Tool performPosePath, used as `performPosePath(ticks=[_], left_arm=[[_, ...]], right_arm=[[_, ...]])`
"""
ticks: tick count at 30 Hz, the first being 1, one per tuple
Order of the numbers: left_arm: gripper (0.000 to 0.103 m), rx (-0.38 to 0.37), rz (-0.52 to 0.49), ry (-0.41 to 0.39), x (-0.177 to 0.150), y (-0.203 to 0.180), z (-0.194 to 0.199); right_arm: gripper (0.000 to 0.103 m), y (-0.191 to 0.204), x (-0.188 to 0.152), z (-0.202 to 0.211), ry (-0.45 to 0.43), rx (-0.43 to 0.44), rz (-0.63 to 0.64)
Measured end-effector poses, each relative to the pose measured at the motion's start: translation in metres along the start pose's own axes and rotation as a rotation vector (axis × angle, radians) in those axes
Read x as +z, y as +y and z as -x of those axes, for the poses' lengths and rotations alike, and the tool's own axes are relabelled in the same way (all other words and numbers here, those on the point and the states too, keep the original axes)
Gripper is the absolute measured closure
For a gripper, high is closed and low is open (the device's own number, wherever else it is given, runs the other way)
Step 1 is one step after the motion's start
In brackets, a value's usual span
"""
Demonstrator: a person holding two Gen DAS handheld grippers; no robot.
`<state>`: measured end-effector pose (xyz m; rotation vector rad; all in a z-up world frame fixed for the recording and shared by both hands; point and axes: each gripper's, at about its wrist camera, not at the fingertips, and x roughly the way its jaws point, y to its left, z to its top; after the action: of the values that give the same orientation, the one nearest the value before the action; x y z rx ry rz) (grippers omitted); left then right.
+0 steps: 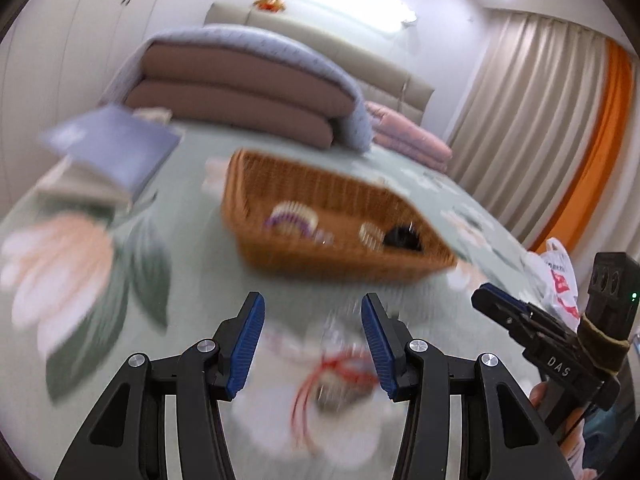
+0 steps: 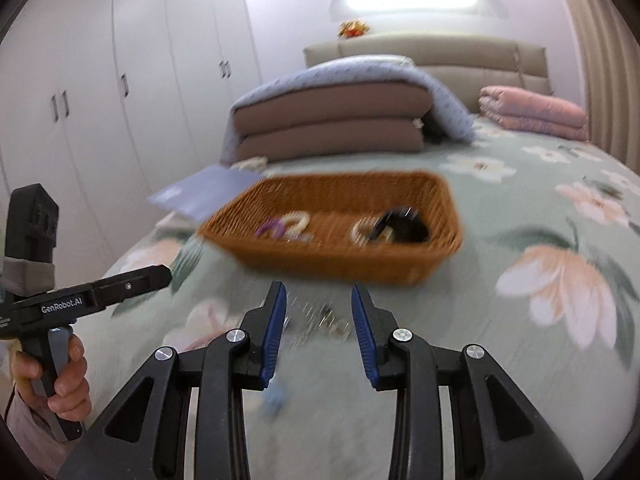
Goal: Organize jewelry
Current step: 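Grasp the silver keys with the left gripper while the right grasps the blue clip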
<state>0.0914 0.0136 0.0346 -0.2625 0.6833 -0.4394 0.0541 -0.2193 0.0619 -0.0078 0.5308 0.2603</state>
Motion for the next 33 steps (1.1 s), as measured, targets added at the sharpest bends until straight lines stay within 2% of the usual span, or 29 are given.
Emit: performPosePath(ticks=[4, 8, 10, 17, 19, 20, 23, 28, 31, 33], left_arm=[[0.051, -0.044, -0.001, 0.075, -0.025, 0.004, -0.004], [0.053, -0.079, -0.072, 0.141, -0.028, -0.007, -0.017], [0.057, -0.088, -0.082, 0.162, -0.028, -0.009, -0.024], [0.067, -0.092, -0.148, 0.221, -0.038, -0.022, -0.038], [0.069, -0.086, -0.159, 0.234, -0.040, -0.023, -0.039], [0.070, -0.088, -0.161, 0.239, -0.041, -0.024, -0.040], [0.070, -0.118, -0.158, 0.258, -0.045, -0.028, -0.036], [0.070, -0.237, -0.189, 0.327, -0.060, -0.044, -0.025], [0.070, -0.245, -0.204, 0.333, -0.065, -0.053, -0.019], [0.070, -0.222, -0.206, 0.310, -0.064, -0.053, -0.015]], right_arm=[[0.066, 0.011, -0.017, -0.008, 0.079, 0.038, 0.036], [0.066, 0.019, -0.023, -0.018, 0.130, 0.054, 0.076], [0.066, 0.022, -0.026, -0.025, 0.169, 0.068, 0.092], [0.066, 0.033, -0.035, -0.049, 0.272, 0.013, 0.160], [0.070, 0.034, -0.036, -0.048, 0.261, -0.017, 0.166], [0.080, 0.034, -0.035, -0.047, 0.254, -0.023, 0.164], [0.080, 0.030, -0.035, -0.040, 0.238, -0.065, 0.148], [0.080, 0.019, -0.040, -0.027, 0.245, -0.119, 0.095], [0.080, 0.005, -0.045, -0.014, 0.242, -0.122, 0.038], [0.080, -0.002, -0.049, -0.006, 0.236, -0.067, 0.010]])
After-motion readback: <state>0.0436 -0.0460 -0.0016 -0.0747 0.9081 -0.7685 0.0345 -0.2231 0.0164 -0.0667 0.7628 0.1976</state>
